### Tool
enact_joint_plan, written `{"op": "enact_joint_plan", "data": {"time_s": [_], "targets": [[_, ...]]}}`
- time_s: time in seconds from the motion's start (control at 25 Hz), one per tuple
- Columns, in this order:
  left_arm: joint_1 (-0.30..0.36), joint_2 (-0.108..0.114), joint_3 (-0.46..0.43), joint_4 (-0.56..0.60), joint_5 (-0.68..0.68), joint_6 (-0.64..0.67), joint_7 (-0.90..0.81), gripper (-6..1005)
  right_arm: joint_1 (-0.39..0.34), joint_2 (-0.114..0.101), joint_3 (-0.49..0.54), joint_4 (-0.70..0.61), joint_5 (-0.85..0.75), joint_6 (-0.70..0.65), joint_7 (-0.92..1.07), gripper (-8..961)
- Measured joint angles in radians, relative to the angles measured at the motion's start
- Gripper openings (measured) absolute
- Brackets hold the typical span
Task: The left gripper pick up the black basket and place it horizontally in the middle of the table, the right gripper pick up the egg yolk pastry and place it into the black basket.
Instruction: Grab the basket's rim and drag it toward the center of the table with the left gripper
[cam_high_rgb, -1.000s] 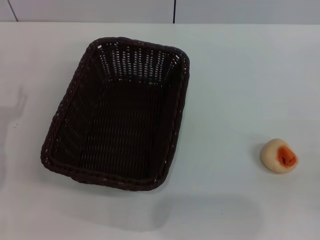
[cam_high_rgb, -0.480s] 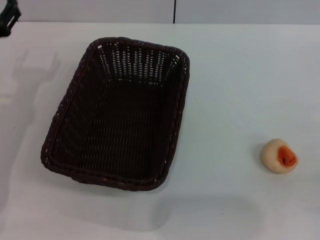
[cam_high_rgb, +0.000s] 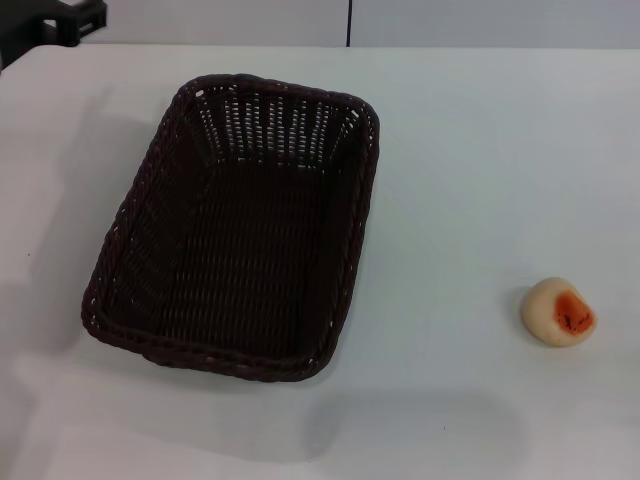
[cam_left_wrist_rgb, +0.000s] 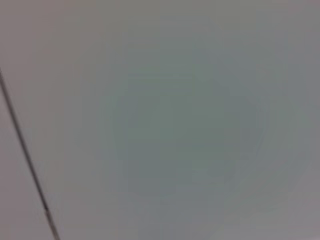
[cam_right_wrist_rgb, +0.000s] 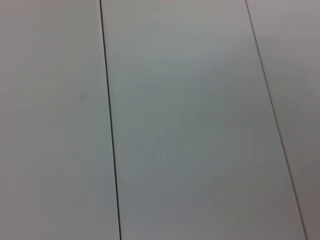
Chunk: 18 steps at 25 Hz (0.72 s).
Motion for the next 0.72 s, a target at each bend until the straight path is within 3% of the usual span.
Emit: {"op": "enact_joint_plan", "data": {"time_s": [0.04, 0.08, 0.12, 0.16, 0.24, 0.28, 0.44, 0.72], "targets": [[-0.017, -0.034, -0.05, -0.087, -0.001, -0.177, 0.062, 769, 0.0, 0.0, 0.0, 0.0, 0.0, 0.0, 0.0, 755], [-0.017, -0.034, -0.05, -0.087, -0.001, -0.177, 0.062, 767, 0.0, 0.0, 0.0, 0.0, 0.0, 0.0, 0.0, 755], [-0.045, -0.073, -0.111, -0.176, -0.002, -0.358, 0.126, 766, 0.0, 0.0, 0.0, 0.0, 0.0, 0.001, 0.0, 755], [-0.045, -0.073, -0.111, -0.176, -0.002, -0.358, 0.126, 764, 0.0, 0.0, 0.0, 0.0, 0.0, 0.001, 0.0, 755], [-0.102, -0.086, -0.153, -0.273, -0.001, -0.594, 0.157, 761, 0.0, -0.001, 0.0, 0.001, 0.0, 0.001, 0.0, 755], [-0.102, -0.086, -0.153, -0.273, -0.001, -0.594, 0.157, 760, 0.0, -0.001, 0.0, 0.001, 0.0, 0.001, 0.0, 755], [-0.182, -0.083, -0.176, -0.325, 0.003, -0.85, 0.155, 754, -0.005, -0.001, -0.002, 0.001, -0.001, 0.002, 0.0, 755], [-0.243, -0.087, -0.166, -0.296, 0.004, -1.039, 0.144, 743, -0.019, 0.0, -0.002, 0.002, -0.001, 0.003, 0.0, 755]]}}
